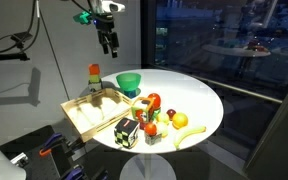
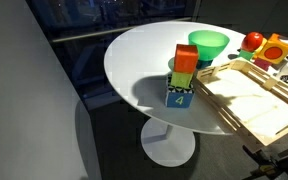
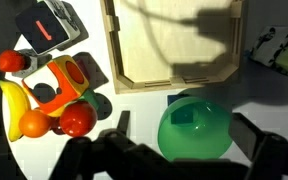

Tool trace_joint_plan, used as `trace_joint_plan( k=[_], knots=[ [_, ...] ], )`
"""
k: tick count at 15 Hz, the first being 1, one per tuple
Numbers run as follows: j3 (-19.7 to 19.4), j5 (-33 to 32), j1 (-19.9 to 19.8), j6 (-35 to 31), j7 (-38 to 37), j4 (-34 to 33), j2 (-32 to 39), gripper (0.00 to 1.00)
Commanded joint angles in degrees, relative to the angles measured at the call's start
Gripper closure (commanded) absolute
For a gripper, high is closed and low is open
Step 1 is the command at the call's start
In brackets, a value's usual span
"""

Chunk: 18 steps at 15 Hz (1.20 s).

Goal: Pick up the plushy block with car drawings and put it in the wooden box

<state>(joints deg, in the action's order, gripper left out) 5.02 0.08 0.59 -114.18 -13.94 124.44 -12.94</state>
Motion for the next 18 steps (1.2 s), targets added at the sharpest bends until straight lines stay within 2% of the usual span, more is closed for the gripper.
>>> trace_joint_plan(
  k=[1,8,14,18],
  knots=[
    [-2.18,-1.16,-0.92,1.53,3.06,-0.54,0.06,0.00],
    [-6.35,-3.90,-3.36,0.09,9.53,-0.02,2.66,0.00],
    [-8.71,-3.45,-4.24,-5.70,16.04,0.37,9.28,0.00],
    [-9.19,-4.04,-4.52,-7.30,17.93,-0.37,13.62,0.00]
  ],
)
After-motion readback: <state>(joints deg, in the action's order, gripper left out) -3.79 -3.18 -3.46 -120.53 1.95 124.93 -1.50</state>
